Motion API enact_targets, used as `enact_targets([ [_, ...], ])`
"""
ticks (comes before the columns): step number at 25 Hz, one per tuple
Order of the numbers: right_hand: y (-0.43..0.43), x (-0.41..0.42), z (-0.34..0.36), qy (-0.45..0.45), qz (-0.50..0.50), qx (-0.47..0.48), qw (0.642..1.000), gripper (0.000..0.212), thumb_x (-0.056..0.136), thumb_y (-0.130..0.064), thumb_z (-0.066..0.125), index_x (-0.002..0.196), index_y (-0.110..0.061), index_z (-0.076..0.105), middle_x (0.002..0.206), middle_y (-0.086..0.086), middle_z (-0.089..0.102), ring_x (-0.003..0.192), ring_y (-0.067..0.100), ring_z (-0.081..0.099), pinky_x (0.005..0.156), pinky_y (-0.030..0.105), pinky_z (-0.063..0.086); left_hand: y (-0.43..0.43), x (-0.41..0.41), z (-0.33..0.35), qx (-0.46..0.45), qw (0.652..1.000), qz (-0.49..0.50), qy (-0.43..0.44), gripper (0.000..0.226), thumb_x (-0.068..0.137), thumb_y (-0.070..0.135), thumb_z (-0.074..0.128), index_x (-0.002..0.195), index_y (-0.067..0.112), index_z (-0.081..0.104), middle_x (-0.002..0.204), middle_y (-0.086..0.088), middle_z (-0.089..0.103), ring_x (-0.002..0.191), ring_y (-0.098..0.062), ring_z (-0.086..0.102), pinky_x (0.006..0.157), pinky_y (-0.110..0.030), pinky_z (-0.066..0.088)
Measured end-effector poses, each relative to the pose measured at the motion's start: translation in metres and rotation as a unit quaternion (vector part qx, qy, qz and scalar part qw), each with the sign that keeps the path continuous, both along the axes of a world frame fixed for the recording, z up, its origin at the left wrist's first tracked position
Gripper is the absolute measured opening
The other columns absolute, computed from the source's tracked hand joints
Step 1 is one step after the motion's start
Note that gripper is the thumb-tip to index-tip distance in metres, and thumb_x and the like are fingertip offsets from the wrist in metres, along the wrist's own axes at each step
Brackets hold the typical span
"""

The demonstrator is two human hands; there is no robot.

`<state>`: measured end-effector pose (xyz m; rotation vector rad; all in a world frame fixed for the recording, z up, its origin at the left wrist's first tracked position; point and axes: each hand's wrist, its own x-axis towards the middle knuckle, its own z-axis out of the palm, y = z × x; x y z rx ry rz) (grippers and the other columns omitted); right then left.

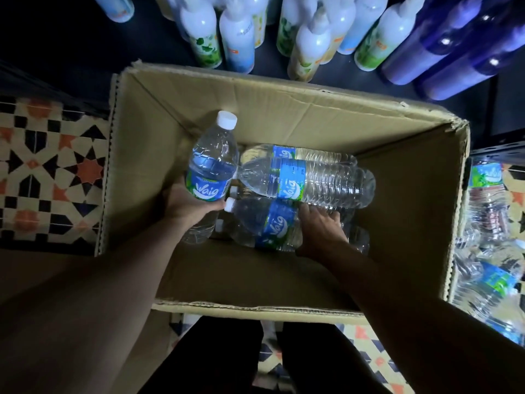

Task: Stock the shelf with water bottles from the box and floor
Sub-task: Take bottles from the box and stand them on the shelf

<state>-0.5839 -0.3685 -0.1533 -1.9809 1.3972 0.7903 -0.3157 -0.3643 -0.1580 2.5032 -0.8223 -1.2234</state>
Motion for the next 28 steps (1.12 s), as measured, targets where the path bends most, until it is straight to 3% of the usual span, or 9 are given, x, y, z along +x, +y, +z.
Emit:
enact_targets([
  [5, -0.022, -0.002, 0.006, -0.024, -0.038, 0.068, 0.997, 0.108, 0.056, -0.04, 0.092, 0.141, -0.014, 0.031, 0.136, 0.011, 0.053, 0.125, 0.032, 0.052, 0.102, 0.054, 0.046, 0.0, -0.004, 0.021, -0.002, 0.998, -0.047, -0.04, 0.072, 0.049, 0.033, 0.097, 0.108, 0.011, 0.063, 0.1, -0.002, 0.07, 0.089, -0.018, 0.066, 0.078, -0.028, 0.053],
  [8, -0.012, -0.005, 0.024, -0.013, -0.031, 0.011, 0.999, 0.102, 0.06, -0.041, 0.09, 0.141, -0.018, 0.033, 0.136, 0.006, 0.053, 0.125, 0.029, 0.051, 0.1, 0.048, 0.047, -0.001, -0.008, 0.043, -0.012, 0.995, -0.077, -0.06, 0.076, 0.048, 0.038, 0.096, 0.112, 0.012, 0.065, 0.101, -0.002, 0.072, 0.093, -0.018, 0.068, 0.081, -0.03, 0.054],
  [11, -0.005, -0.009, 0.047, -0.03, -0.063, -0.036, 0.997, 0.094, 0.063, -0.043, 0.087, 0.137, -0.019, 0.035, 0.134, 0.004, 0.052, 0.125, 0.026, 0.047, 0.102, 0.045, 0.044, 0.0, -0.013, 0.073, -0.033, 0.995, -0.077, -0.045, 0.068, 0.052, 0.032, 0.096, 0.108, 0.015, 0.062, 0.091, 0.008, 0.063, 0.084, -0.012, 0.059, 0.073, -0.023, 0.043],
  [14, -0.009, -0.014, 0.078, -0.066, -0.14, -0.048, 0.987, 0.095, 0.06, -0.048, 0.085, 0.137, -0.021, 0.035, 0.13, 0.003, 0.053, 0.123, 0.025, 0.05, 0.101, 0.039, 0.044, 0.005, -0.015, 0.107, -0.066, 0.996, -0.057, -0.026, 0.063, 0.05, 0.027, 0.097, 0.1, 0.022, 0.058, 0.079, 0.015, 0.06, 0.075, -0.01, 0.06, 0.062, -0.02, 0.043],
  [17, -0.012, -0.016, 0.114, -0.111, -0.247, -0.069, 0.96, 0.095, 0.058, -0.046, 0.086, 0.136, -0.023, 0.039, 0.127, 0.005, 0.058, 0.119, 0.027, 0.055, 0.095, 0.036, 0.047, 0.01, -0.018, 0.148, -0.1, 0.995, -0.027, 0.01, 0.062, 0.051, 0.023, 0.097, 0.101, 0.018, 0.061, 0.079, 0.014, 0.066, 0.071, -0.004, 0.063, 0.057, -0.012, 0.047],
  [21, -0.013, -0.024, 0.178, -0.199, -0.362, -0.101, 0.905, 0.08, 0.052, -0.039, 0.09, 0.119, -0.022, 0.049, 0.113, 0.002, 0.067, 0.107, 0.024, 0.063, 0.084, 0.033, 0.052, 0.017, -0.03, 0.218, -0.137, 0.989, -0.016, 0.047, 0.069, 0.048, 0.026, 0.098, 0.107, 0.018, 0.063, 0.089, 0.007, 0.072, 0.079, -0.012, 0.069, 0.076, -0.031, 0.058],
  [24, -0.003, -0.029, 0.248, -0.251, -0.415, -0.123, 0.866, 0.069, 0.05, -0.038, 0.093, 0.102, -0.028, 0.049, 0.099, -0.008, 0.068, 0.091, 0.013, 0.065, 0.074, 0.023, 0.048, 0.017, -0.047, 0.286, -0.181, 0.979, -0.029, 0.089, 0.07, 0.044, 0.034, 0.097, 0.104, 0.022, 0.064, 0.088, 0.008, 0.074, 0.08, -0.01, 0.072, 0.075, -0.036, 0.061],
  [28, 0.023, -0.037, 0.353, -0.327, -0.463, -0.134, 0.813, 0.07, 0.046, -0.038, 0.094, 0.1, -0.029, 0.049, 0.094, -0.01, 0.071, 0.082, 0.005, 0.069, 0.073, 0.027, 0.057, 0.023, -0.072, 0.39, -0.211, 0.966, -0.053, 0.141, 0.067, 0.041, 0.039, 0.092, 0.101, 0.022, 0.068, 0.087, 0.007, 0.077, 0.079, -0.012, 0.075, 0.074, -0.039, 0.062],
])
